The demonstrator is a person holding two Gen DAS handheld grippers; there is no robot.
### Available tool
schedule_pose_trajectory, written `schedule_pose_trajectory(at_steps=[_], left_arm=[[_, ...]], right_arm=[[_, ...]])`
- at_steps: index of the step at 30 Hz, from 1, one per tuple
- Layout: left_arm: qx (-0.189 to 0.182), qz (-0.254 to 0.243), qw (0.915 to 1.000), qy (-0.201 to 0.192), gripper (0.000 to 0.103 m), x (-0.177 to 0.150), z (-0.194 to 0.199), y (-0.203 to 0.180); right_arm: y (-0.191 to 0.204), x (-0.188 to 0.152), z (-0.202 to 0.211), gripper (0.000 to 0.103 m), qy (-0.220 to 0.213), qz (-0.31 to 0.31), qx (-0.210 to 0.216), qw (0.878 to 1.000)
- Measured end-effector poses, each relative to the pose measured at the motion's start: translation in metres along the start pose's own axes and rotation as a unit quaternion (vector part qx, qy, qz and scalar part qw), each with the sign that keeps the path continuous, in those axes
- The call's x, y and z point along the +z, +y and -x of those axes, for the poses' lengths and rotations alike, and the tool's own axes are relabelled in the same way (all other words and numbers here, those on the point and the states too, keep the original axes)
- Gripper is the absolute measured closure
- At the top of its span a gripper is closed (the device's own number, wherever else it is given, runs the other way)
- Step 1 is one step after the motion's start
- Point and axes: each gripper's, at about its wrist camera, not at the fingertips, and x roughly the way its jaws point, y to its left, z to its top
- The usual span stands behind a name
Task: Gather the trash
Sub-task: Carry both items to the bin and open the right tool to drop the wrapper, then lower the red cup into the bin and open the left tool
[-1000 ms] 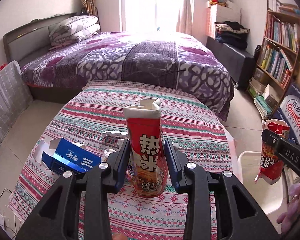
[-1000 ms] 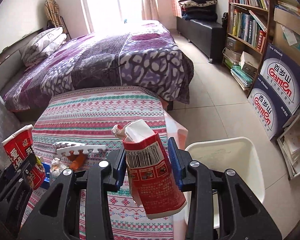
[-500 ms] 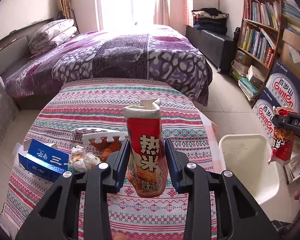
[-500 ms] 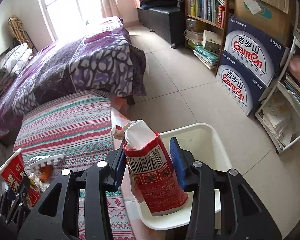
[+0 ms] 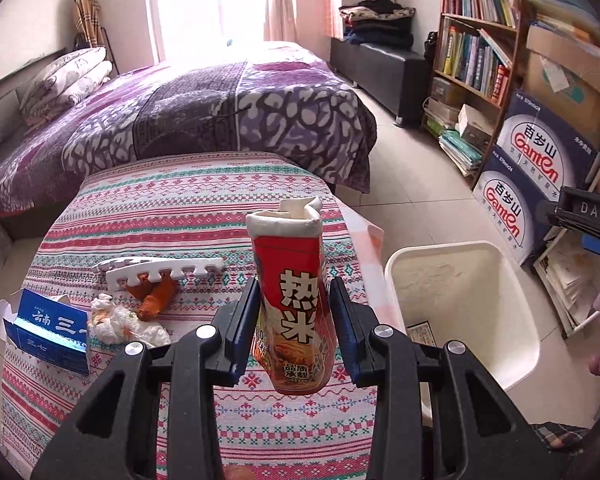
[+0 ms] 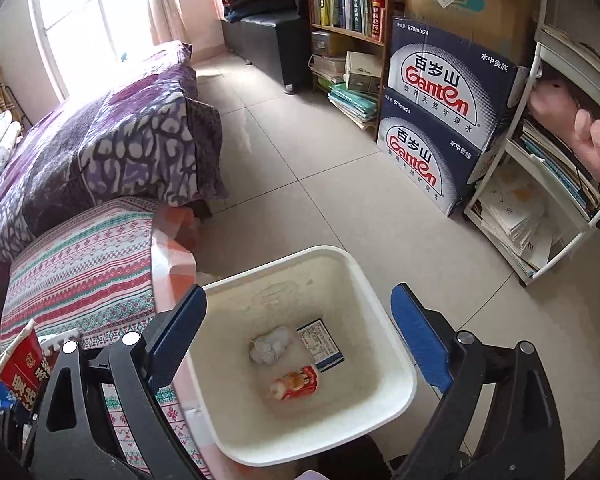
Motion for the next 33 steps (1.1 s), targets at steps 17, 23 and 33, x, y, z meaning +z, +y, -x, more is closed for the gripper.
schedule_pose_trajectory(at_steps=[17,23,33], left_arm=[[-0.112,-0.011,0.9926,0.047,0.064,0.012,-0.024,-0.087],[-0.160,-0.018,0.9856,0.053,0.043,0.021,-0.023,-0.116],[-0.129,-0.019,0.9906,0.042,0.031,0.023,-0.018,-0.108]], right_arm=[[-0.052,0.017,0.011,0.012,-0.025,-0.055,-0.011,0.998],[-0.076,0.022,0.013,0.012,-0.030,-0.096,-0.009,0.995],[-0.071,0.018,0.016,0.012,-0.042,-0.096,-0.004,0.994]])
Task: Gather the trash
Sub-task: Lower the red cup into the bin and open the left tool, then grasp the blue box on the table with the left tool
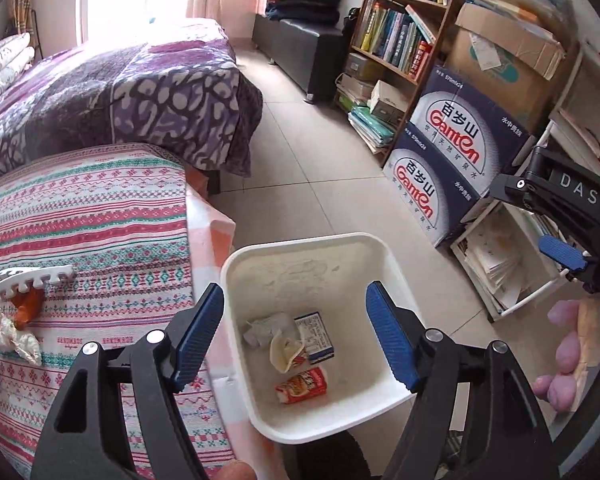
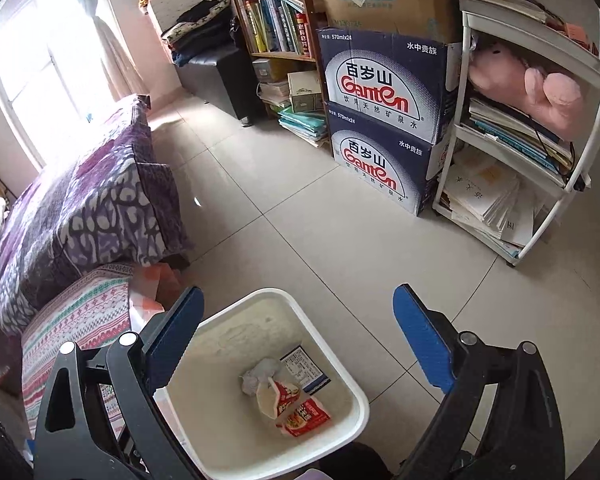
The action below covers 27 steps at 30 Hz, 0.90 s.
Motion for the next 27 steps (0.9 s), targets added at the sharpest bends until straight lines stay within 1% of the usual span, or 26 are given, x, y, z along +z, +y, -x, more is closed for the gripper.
schedule_pose_trajectory(at_steps=[3,8,9,12,16,21,24,27], left_arm=[[0.033,-0.001,0.9994,-0.007,0.031,-0.002,0.005,0.013],[0.087,0.004,0.9960,-0.021,0.031,-0.008,0.014,0.044],[0.100,0.007,0.9947,-0.022,0.031,-0.009,0.016,0.051],[0.132,0.017,0.9908,-0.025,0.026,-0.013,0.023,0.075],[0.182,0.046,0.9820,-0.018,0.024,-0.021,0.031,0.113],[0.234,0.108,0.9661,-0.004,0.021,-0.032,0.041,0.168],[0.270,0.145,0.9519,0.001,0.021,-0.039,0.050,0.200],[0.309,0.183,0.9332,0.003,0.021,-0.046,0.060,0.231]], right_arm=[[0.013,-0.005,0.003,0.008,-0.006,0.016,-0.002,1.000],[0.044,-0.019,0.008,0.007,-0.019,0.063,-0.009,0.998],[0.051,-0.022,0.009,0.007,-0.022,0.073,-0.011,0.997],[0.073,-0.031,0.011,0.007,-0.026,0.102,-0.011,0.994],[0.104,-0.046,0.013,0.007,-0.021,0.141,-0.002,0.990],[0.145,-0.067,0.017,0.007,-0.022,0.192,0.007,0.981],[0.167,-0.079,0.018,0.007,-0.021,0.216,0.013,0.976],[0.186,-0.090,0.018,0.007,-0.014,0.233,0.020,0.972]])
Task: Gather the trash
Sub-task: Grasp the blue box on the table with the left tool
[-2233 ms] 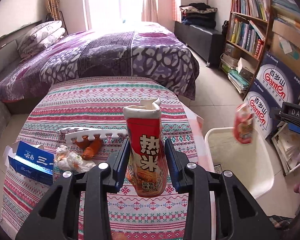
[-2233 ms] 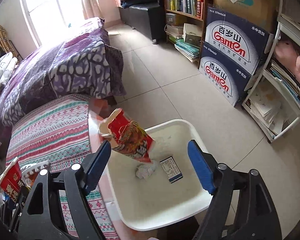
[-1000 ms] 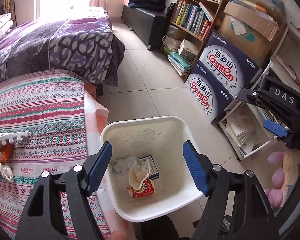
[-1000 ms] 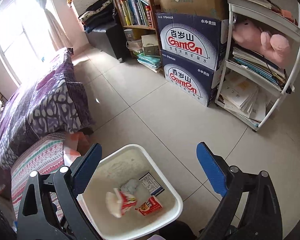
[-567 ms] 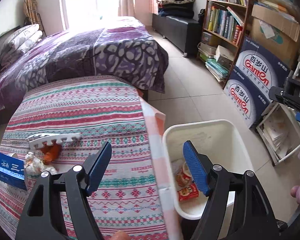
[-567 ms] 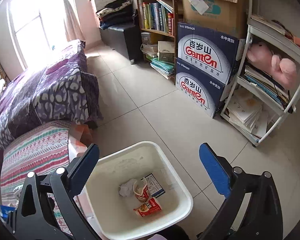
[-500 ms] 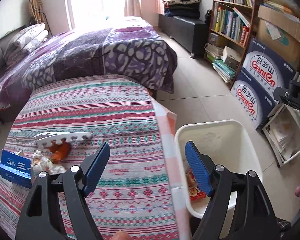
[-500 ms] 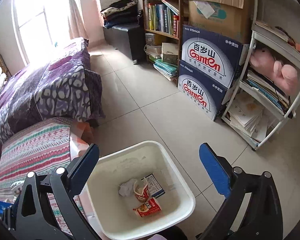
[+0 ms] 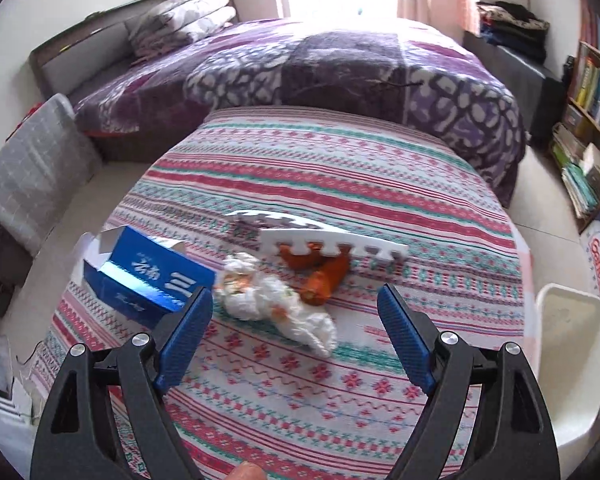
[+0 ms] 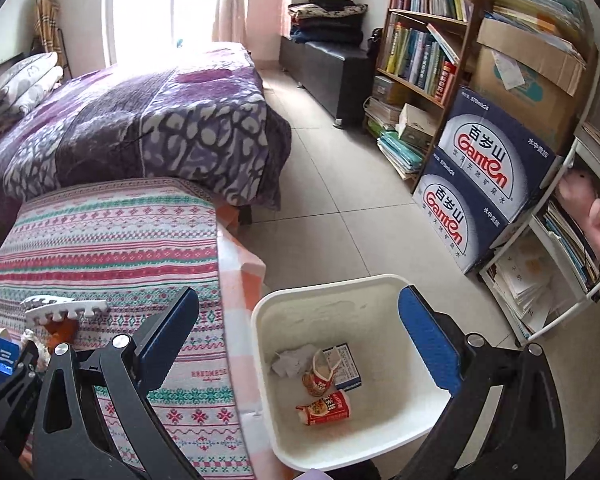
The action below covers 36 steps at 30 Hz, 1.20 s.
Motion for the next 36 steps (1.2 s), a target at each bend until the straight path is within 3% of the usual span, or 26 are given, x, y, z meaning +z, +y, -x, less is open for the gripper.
schedule_pose_trajectory(at_steps=[4,7,13,16,21,22,25,29,36], left_arm=[[0.036,0.070,0.9966,0.022,0.020,0.004,-0.015,0.044],[0.049,0.138,0.9879,0.052,0.020,0.002,-0.031,0.080],[0.015,0.239,0.9623,0.130,0.020,-0.013,-0.069,0.131],[-0.016,0.265,0.9541,0.139,0.020,-0.015,-0.083,0.144],[-0.069,0.255,0.9579,0.112,0.020,-0.006,-0.093,0.150],[-0.074,0.256,0.9577,0.110,0.023,-0.005,-0.094,0.152],[-0.096,0.253,0.9551,0.121,0.051,-0.005,-0.099,0.160],[-0.125,0.242,0.9547,0.121,0.067,-0.002,-0.094,0.169],[-0.133,0.214,0.9642,0.083,0.074,0.011,-0.059,0.192]], right_arm=[[0.026,-0.002,-0.003,0.007,0.009,0.014,0.013,1.000],[0.044,-0.003,-0.006,0.007,0.016,0.021,0.024,0.999],[0.076,-0.009,-0.012,0.007,0.035,0.036,0.051,0.997],[0.093,-0.012,-0.016,0.007,0.041,0.049,0.067,0.996],[0.128,-0.021,-0.024,0.007,0.053,0.089,0.105,0.989],[0.135,-0.023,-0.027,0.007,0.062,0.096,0.119,0.986],[0.157,-0.032,-0.035,0.007,0.085,0.115,0.162,0.976],[0.194,-0.050,-0.039,0.007,0.095,0.172,0.208,0.958],[0.243,-0.084,-0.033,0.007,0.095,0.279,0.221,0.930]])
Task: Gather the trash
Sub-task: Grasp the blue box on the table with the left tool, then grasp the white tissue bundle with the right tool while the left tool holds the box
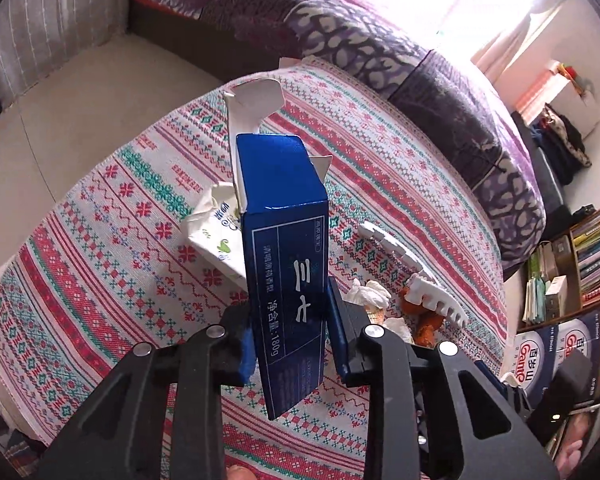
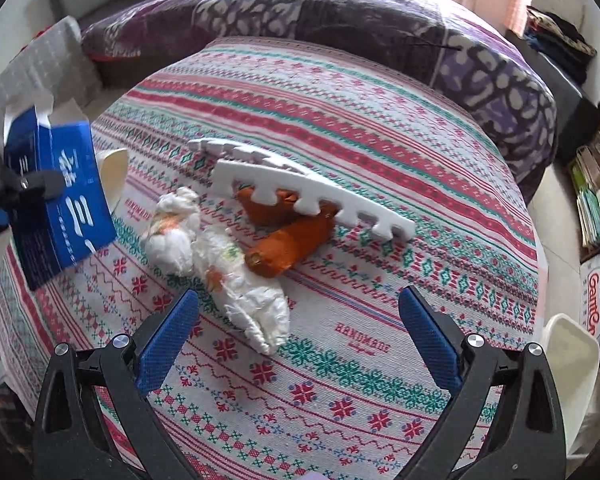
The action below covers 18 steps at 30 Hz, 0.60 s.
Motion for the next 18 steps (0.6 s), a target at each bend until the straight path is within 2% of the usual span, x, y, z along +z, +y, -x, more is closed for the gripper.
schedule_pose_trajectory(at_steps=[4,8,9,11,12,13,18], left_arm=[[-0.008,-0.010,0.9996,-0.026,0.074,0.008,0.027,0.003],[-0.009,-0.016,0.9992,-0.035,0.074,0.011,0.039,0.004],[-0.008,-0.019,0.9992,-0.036,0.074,0.011,0.040,0.004],[-0.005,-0.022,0.9992,-0.034,0.074,0.010,0.039,0.004],[-0.003,-0.024,0.9992,-0.033,0.074,0.010,0.038,0.004],[-0.001,-0.024,0.9992,-0.032,0.074,0.010,0.038,0.005],[0.003,-0.031,0.9987,-0.039,0.074,0.009,0.041,0.004]], right_arm=[[0.012,-0.002,-0.013,0.008,0.018,0.025,-0.007,0.999],[0.010,-0.001,-0.022,0.014,0.032,0.008,0.007,0.999],[0.009,0.000,-0.023,0.018,0.034,0.001,0.012,0.999],[0.008,-0.001,-0.026,0.034,0.043,-0.011,0.029,0.999],[0.008,-0.001,-0.027,0.052,0.049,-0.016,0.043,0.998],[0.007,0.000,-0.026,0.063,0.048,-0.018,0.043,0.998],[0.012,0.003,-0.011,0.065,0.039,-0.013,0.058,0.997]])
